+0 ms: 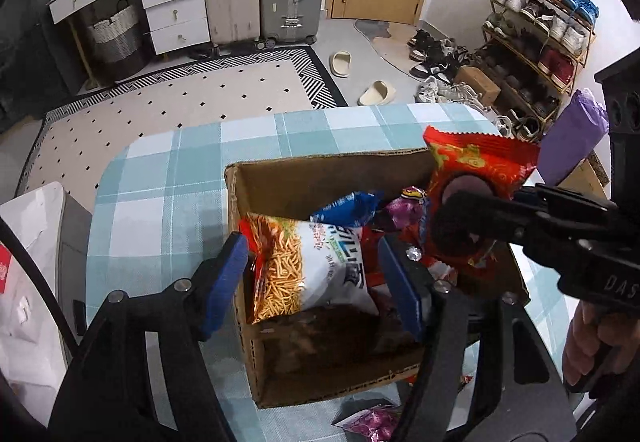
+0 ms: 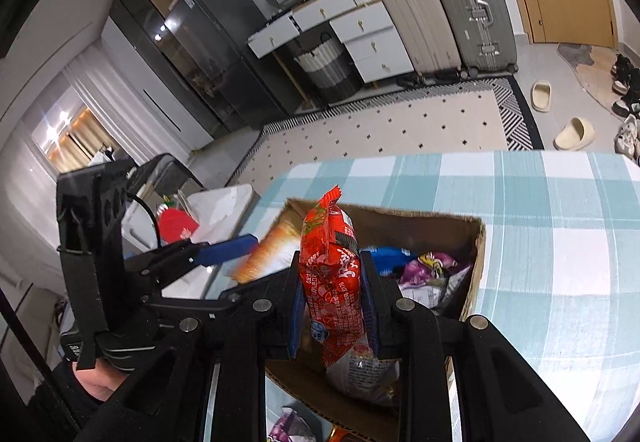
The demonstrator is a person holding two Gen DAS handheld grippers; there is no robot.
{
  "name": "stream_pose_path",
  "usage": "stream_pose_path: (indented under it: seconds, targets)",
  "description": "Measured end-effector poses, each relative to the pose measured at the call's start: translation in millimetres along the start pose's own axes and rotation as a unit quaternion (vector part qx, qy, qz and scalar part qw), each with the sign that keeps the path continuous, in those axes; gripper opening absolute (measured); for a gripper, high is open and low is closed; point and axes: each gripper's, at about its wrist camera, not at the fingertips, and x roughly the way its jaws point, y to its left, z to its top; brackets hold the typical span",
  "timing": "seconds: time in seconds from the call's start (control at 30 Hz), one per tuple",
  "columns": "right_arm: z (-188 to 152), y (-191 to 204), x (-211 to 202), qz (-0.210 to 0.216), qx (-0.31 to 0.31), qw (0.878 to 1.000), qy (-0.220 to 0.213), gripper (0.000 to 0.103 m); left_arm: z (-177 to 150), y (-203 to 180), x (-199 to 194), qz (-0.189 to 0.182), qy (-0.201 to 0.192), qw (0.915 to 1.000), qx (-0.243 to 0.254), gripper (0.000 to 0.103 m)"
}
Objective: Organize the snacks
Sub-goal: 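Carry both bags over the box and lower them toward it, then open both tools to drop the white and red bags into the box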
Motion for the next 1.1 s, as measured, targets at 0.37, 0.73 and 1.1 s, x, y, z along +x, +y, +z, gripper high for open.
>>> stream_pose_path:
  seconds: [0.37,0.73,1.1]
  targets:
    - [-5,16,-4,-0.054,-0.054,0.997,-0.008,0.043,-14,3,-43,0.014,-0.036,0.9993,0.001,0.075]
    - [-28,38,-73,-0.033,-0.048,0.996,-0.072,0.066,-71,-29,-126,0.027,-0.134,0.9906,0.008,0.081]
    - [-89,72,-145,-0.015,-0.073,0.987,-0.145,0.086,-133,-64,-207,0.055,-0.206,0.9768,0.016,0.095]
